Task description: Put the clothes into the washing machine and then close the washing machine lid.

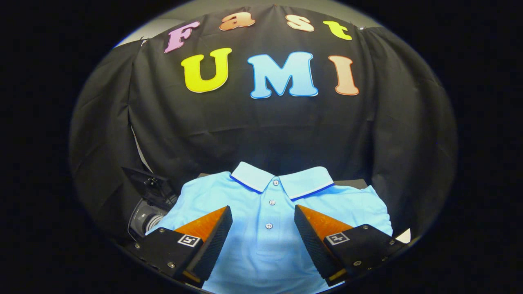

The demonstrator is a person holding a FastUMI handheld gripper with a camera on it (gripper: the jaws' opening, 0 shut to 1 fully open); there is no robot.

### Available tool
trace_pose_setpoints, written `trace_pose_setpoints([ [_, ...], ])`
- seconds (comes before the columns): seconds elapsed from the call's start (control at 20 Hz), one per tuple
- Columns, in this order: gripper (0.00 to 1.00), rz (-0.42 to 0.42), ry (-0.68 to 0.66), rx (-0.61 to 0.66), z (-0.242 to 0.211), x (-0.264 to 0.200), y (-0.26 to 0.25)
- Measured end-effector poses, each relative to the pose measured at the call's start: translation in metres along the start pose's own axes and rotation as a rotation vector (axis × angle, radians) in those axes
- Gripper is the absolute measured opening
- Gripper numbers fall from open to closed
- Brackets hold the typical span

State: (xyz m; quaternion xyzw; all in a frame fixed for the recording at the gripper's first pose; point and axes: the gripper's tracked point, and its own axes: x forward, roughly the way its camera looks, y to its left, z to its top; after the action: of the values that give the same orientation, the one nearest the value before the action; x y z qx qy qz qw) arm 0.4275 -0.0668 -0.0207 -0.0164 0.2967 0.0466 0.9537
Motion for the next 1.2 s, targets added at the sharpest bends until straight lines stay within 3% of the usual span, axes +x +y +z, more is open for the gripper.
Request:
trace_pose_setpoints([
  [0.4,0.96,0.009,0.117,-0.015,-0.025,0.023,0.0],
  [0.8,0.95,-0.016,0.127,-0.021,-0.026,0.021,0.0],
  [0.95,0.84,-0.034,0.13,-0.003,-0.026,0.02,0.0],
  [1.05,0.64,-0.017,0.13,-0.004,-0.026,0.021,0.006],
  [1.1,0.45,-0.01,0.123,-0.002,-0.026,0.02,0.008],
  [1.15,0.37,-0.004,0.112,0.003,-0.025,0.02,0.01],
  [1.2,0.18,0.0,0.1,0.002,-0.026,0.019,0.01],
])
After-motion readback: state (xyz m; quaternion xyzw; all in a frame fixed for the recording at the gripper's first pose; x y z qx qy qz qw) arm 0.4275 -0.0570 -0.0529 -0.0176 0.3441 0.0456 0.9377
